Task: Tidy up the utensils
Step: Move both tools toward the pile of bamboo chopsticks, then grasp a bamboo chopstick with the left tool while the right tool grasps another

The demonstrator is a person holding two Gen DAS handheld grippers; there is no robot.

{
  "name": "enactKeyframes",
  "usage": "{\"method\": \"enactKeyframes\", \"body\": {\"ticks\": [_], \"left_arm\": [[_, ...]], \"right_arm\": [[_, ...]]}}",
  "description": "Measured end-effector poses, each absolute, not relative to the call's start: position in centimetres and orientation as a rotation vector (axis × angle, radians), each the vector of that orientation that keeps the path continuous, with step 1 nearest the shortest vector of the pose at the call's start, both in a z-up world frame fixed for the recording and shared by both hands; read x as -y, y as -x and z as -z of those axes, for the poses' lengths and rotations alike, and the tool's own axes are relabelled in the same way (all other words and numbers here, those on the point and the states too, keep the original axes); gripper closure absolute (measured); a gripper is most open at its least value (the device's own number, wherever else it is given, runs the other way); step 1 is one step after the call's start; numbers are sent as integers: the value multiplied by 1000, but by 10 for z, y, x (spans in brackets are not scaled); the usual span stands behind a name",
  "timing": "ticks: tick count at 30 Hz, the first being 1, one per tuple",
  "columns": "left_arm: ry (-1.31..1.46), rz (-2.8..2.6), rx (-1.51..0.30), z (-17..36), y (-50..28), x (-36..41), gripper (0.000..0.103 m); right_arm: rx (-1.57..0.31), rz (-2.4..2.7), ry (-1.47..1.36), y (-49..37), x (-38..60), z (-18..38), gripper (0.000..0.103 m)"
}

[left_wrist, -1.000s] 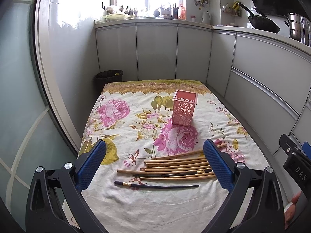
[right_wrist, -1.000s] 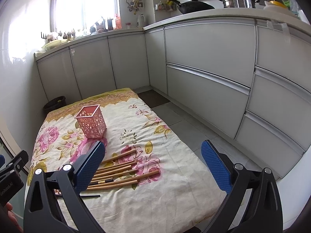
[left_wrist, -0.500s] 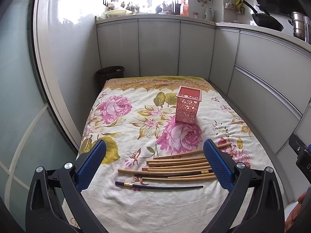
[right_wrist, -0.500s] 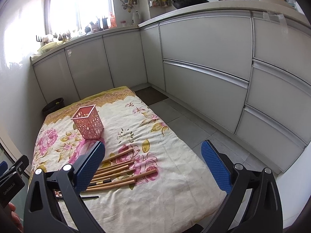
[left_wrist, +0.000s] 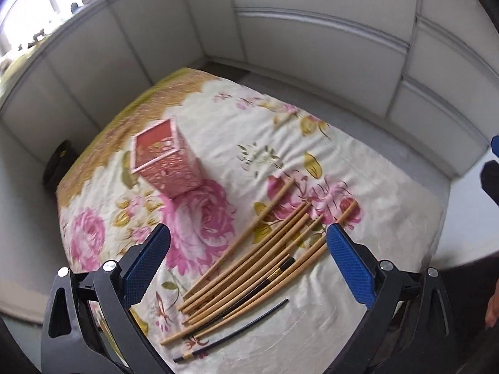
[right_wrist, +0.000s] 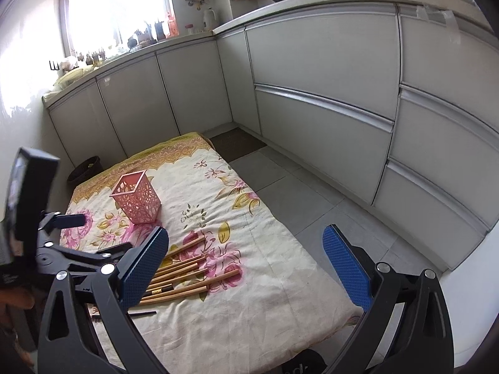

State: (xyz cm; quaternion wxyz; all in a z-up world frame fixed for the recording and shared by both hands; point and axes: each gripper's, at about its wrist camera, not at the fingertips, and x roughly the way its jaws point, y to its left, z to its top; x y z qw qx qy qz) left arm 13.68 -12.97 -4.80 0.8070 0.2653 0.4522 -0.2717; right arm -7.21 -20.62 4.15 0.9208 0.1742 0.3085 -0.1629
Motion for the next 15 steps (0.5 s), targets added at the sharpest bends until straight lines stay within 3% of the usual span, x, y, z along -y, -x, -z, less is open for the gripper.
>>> {"method": "enactKeyframes", "body": {"ticks": [7, 11, 15], "left_arm": [[-794, 726, -1223, 120, -188, 191, 12], [-847, 738, -1323, 153, -209, 208, 40], [-869, 761, -1360, 170, -219, 219, 46]], "right_arm": [[-763, 232, -498, 54, 235, -16, 7], [-805, 234, -490, 43, 240, -8, 7], [-839, 219, -496, 35, 244, -3, 7]]}}
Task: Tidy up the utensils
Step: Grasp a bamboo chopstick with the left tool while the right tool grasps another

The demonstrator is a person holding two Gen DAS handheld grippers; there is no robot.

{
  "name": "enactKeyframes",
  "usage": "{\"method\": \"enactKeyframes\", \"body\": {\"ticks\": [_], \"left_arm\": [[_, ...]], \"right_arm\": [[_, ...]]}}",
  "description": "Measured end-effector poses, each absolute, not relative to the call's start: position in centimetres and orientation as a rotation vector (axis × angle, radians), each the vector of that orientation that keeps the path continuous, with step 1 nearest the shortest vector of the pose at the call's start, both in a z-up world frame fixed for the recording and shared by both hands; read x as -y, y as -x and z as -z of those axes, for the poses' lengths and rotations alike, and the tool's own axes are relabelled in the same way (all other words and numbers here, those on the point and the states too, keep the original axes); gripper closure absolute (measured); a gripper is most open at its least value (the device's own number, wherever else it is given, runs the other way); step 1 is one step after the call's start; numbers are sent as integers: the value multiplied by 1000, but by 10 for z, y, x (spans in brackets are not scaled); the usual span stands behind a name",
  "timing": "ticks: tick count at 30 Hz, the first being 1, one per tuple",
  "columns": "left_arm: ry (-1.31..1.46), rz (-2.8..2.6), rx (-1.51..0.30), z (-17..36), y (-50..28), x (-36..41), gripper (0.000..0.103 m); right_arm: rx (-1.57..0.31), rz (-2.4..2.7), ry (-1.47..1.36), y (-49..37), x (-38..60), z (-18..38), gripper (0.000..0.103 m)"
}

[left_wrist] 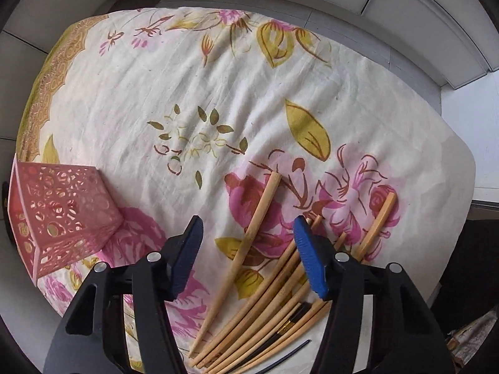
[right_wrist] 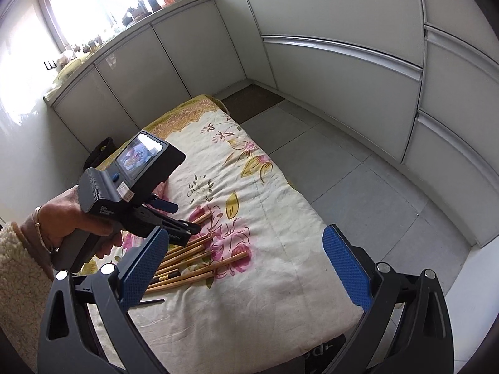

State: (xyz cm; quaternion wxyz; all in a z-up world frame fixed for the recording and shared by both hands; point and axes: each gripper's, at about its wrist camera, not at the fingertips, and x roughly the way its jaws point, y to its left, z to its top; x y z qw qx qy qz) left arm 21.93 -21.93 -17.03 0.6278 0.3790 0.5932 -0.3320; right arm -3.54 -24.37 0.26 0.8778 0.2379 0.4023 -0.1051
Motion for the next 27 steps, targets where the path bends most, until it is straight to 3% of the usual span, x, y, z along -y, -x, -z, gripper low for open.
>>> {"method": "enactKeyframes", "body": {"ticks": [4, 6, 8, 10, 11, 16, 20, 23, 25, 27], "left_arm": [[-870, 784, -1390, 184, -223, 222, 50], [-828, 832, -1420, 182, -226, 218, 64], [-820, 848, -1415, 184, -228, 215, 66], [-801, 849, -1408, 182, -226, 211, 75], [-786, 844, -1404, 180, -226, 208, 91], [-743, 799, -1319, 167, -219, 188, 92], [-620, 798, -1181, 117, -206, 157, 92], [-512, 810, -1060, 63, -193, 115, 93], [-451, 809, -980, 29, -183, 95, 93], [-395, 808, -903, 4, -174, 80, 94]], "right_arm": [[-866, 215, -499, 31, 246, 1, 7], [-881, 211, -522, 30, 249, 6, 7], [-904, 201, -556, 28, 250, 11, 7], [-928, 183, -591, 27, 249, 16, 7], [-933, 173, -601, 26, 247, 19, 7], [-1004, 89, -710, 20, 234, 36, 7], [-1084, 98, -884, 16, 232, 60, 7], [-1165, 164, -1048, 11, 240, 86, 21], [-1227, 184, -1128, 4, 242, 102, 47], [-1292, 194, -1214, -4, 238, 116, 60]]}}
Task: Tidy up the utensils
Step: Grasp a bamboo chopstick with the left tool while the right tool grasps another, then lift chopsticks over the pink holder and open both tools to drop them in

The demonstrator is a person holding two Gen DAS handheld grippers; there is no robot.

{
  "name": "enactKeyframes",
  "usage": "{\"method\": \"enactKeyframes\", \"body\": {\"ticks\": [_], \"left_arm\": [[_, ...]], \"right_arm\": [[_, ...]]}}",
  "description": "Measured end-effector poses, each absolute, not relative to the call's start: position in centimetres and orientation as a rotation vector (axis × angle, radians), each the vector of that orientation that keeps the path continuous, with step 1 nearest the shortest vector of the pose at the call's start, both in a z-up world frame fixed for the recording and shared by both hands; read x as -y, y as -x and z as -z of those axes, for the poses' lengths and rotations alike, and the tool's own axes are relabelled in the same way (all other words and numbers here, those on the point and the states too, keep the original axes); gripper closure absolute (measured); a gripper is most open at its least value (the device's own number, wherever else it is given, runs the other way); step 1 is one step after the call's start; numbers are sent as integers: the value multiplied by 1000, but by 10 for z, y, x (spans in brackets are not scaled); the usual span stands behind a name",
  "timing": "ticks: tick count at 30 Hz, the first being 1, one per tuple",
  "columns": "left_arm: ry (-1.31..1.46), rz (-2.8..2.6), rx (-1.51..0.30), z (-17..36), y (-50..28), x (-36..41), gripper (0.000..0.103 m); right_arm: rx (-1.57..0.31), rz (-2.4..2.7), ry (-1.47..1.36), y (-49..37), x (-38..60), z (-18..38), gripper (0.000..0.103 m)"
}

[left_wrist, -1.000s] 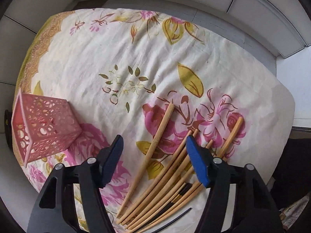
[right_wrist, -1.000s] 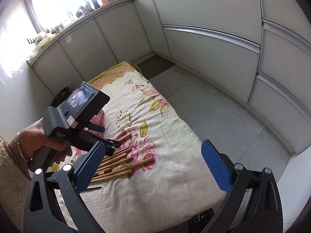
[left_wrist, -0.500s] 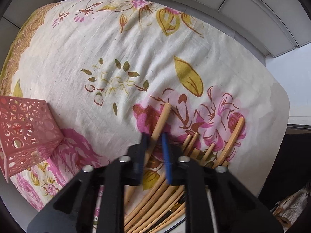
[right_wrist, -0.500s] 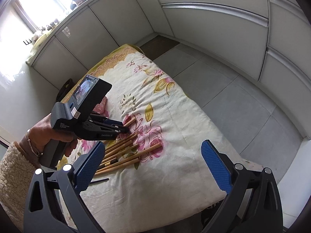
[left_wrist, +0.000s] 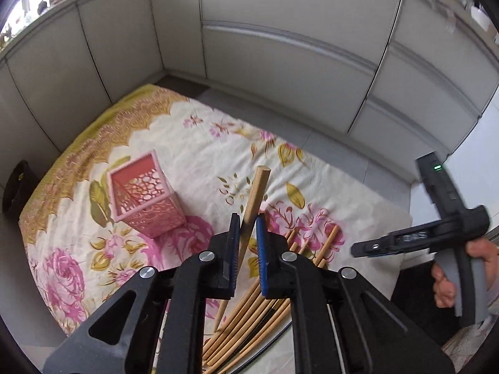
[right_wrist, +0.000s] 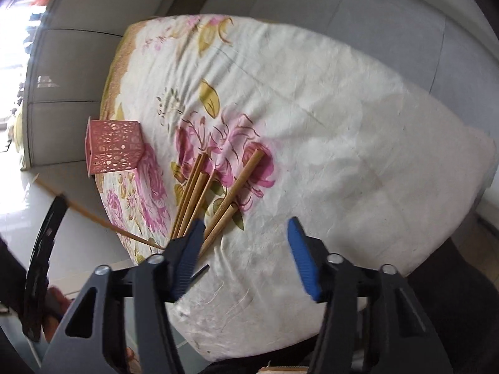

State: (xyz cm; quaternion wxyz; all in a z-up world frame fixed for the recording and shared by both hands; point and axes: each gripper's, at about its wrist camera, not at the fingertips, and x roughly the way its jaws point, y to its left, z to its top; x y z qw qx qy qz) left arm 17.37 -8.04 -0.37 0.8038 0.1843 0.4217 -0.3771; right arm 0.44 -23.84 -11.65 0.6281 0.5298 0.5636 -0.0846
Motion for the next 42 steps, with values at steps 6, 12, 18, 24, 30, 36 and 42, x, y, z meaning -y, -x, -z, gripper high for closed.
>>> {"method": "enactKeyframes", "body": {"ticks": [6, 12, 18, 24, 30, 36, 42], "left_arm": [[-269, 805, -723, -35, -156, 49, 96], [-245, 825, -607, -63, -137, 40, 96], [-241, 818, -546, -79, -120, 28, 96], [-197, 775, -545, -80, -118, 21, 96], [-126, 700, -520, -88, -108, 19, 96], [-46, 629, -479, -100, -86, 6, 96], [-35, 587, -494, -107, -75, 2, 96]], "right_arm": [[-1332, 330, -1225, -38, 234, 115, 65], [-1466, 441, -1173, -73, 229, 129, 78], [-1467, 493, -1141, -93, 230, 137, 91], [-1334, 414, -1089, -78, 224, 120, 91], [-1114, 275, -958, -63, 209, 61, 93], [-851, 108, -721, -34, 178, -19, 95], [-687, 12, -570, -3, 152, -73, 95]]}}
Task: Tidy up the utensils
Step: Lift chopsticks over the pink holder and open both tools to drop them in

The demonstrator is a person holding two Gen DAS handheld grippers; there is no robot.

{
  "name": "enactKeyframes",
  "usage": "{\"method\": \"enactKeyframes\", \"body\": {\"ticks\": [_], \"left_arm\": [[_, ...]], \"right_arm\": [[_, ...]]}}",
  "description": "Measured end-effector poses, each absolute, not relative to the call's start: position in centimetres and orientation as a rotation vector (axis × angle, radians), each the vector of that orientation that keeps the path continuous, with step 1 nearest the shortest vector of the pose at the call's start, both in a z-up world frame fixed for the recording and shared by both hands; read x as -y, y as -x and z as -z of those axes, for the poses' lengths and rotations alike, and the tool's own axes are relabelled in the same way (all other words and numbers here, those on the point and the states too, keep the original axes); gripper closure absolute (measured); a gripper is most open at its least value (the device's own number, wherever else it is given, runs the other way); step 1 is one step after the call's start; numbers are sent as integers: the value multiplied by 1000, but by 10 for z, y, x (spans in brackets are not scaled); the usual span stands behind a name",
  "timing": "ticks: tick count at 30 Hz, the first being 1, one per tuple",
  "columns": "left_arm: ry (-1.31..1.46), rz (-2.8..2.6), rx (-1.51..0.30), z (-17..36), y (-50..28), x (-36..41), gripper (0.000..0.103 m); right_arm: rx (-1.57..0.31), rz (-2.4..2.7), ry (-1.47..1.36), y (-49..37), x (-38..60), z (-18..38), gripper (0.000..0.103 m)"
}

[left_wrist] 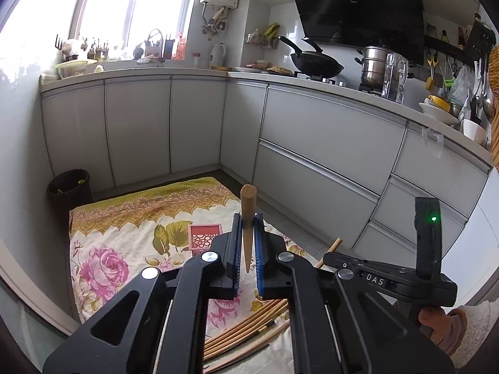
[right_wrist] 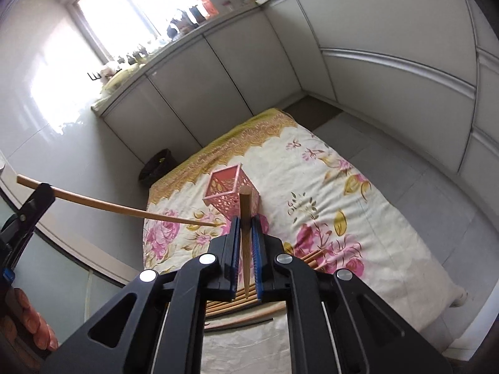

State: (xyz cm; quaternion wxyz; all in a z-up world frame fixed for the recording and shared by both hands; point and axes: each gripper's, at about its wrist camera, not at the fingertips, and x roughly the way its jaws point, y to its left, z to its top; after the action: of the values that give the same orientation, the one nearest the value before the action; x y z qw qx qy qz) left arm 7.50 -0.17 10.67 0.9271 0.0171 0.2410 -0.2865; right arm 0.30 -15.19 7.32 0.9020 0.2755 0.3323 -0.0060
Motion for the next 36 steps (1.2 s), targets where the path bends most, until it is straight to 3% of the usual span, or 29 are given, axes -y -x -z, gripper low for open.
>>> {"method": "enactKeyframes", "body": {"ticks": [8, 15, 27, 28, 29, 30, 32, 36], "left_arm": [[-31, 507, -478, -121, -88, 7, 96], [-14, 395, -458, -125, -144, 17, 96], [-5, 315, -656, -38, -242, 29, 94], [2, 321, -667, -33, -242, 26, 91], [8, 327, -670, -31, -240, 23, 75], [18, 322, -657, -33, -235, 18, 51], [51, 302, -578, -45, -219, 5, 33], [186, 284, -427, -81, -177, -36, 26]], "right_arm": [[-617, -3, -548, 6, 161, -114, 95], [-516, 13, -519, -5, 182, -155, 95], [-455, 17, -516, -72, 196, -164, 95], [-454, 15, -521, -78, 195, -161, 95], [-455, 13, -524, -85, 195, -159, 95], [-456, 10, -526, -89, 193, -157, 95], [-459, 9, -526, -102, 191, -153, 95], [-459, 11, -512, -122, 184, -146, 95]]}}
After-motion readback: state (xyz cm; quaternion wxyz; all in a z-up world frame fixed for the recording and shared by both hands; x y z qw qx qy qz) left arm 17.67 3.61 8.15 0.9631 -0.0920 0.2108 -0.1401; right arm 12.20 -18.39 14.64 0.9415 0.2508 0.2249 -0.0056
